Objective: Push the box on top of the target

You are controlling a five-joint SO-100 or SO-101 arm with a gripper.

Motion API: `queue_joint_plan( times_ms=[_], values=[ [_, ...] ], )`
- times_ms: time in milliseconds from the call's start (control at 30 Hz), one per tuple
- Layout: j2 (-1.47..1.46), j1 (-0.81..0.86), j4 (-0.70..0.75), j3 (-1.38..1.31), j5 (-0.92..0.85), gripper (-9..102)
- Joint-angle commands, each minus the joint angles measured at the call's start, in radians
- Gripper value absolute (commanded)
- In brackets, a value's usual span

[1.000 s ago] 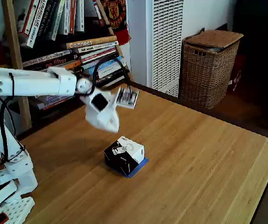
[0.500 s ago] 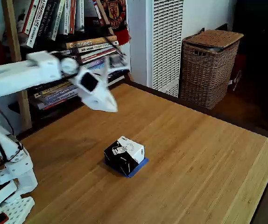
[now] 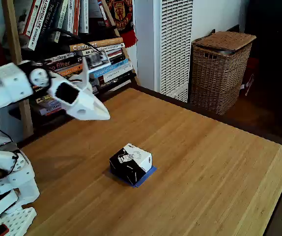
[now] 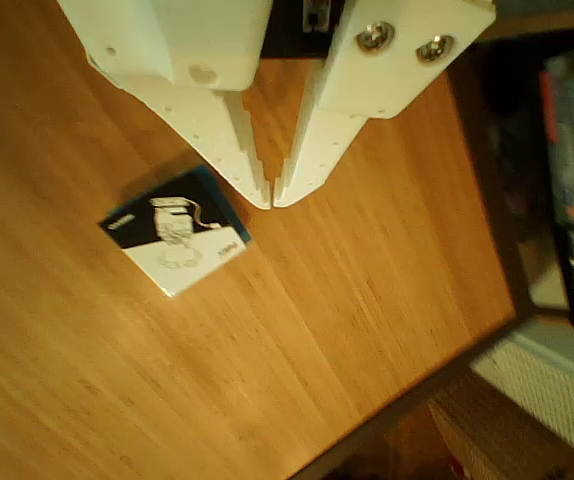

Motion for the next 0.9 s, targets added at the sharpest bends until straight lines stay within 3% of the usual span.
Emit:
queue_joint_plan(
  times_ms=[0, 433, 867],
  values=[
    [0.100, 0.017, 0.037, 0.026, -0.104, 0],
    [0.492, 0.009, 0.153, 0.242, -0.178, 0],
    [0.641, 0.014, 0.247, 0.284, -0.206, 0]
  ],
)
